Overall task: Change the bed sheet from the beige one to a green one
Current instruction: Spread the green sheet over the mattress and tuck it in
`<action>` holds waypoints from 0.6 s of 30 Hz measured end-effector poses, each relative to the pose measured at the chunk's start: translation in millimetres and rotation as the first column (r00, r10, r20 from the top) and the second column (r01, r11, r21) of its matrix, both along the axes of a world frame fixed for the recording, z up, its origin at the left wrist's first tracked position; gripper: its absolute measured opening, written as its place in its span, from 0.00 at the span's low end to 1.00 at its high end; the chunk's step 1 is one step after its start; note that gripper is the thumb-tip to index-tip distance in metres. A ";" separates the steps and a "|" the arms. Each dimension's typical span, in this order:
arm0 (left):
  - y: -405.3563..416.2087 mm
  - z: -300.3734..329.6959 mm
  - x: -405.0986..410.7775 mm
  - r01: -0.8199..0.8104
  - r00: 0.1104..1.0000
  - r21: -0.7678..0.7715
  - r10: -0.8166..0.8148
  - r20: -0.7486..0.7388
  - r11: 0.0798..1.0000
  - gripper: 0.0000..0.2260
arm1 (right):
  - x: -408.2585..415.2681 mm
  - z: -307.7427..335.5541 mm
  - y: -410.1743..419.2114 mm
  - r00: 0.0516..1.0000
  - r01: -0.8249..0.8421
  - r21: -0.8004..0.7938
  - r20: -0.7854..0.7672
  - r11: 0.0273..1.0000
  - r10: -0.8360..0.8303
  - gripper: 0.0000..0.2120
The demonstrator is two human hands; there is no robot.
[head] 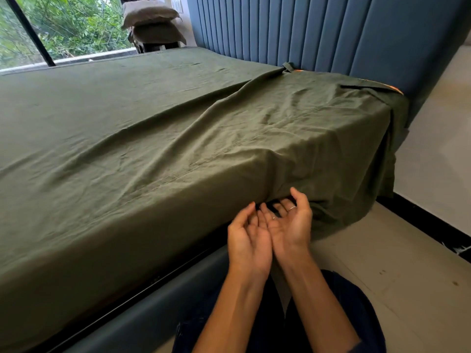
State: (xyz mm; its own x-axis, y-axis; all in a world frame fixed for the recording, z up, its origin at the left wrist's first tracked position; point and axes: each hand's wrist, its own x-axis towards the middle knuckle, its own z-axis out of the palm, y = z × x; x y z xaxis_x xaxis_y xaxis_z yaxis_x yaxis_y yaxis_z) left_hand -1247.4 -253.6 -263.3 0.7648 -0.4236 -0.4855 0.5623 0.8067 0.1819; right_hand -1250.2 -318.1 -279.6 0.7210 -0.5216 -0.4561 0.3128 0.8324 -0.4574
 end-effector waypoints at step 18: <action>6.2 -13.3 31.7 0.372 0.923 0.127 -0.381 0.052 0.919 0.05 | 40.6 7.7 -49.9 0.935 -0.147 -0.485 -0.353 0.862 -0.039 0.59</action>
State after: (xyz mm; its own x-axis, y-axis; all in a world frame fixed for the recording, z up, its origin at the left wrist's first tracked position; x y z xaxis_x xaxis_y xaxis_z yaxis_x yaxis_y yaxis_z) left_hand -1215.7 -247.4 -276.6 0.5948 -0.6332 -0.4952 0.8020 0.5096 0.3117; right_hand -1209.6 -368.1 -271.9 0.6031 -0.7086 -0.3663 0.0219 0.4738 -0.8804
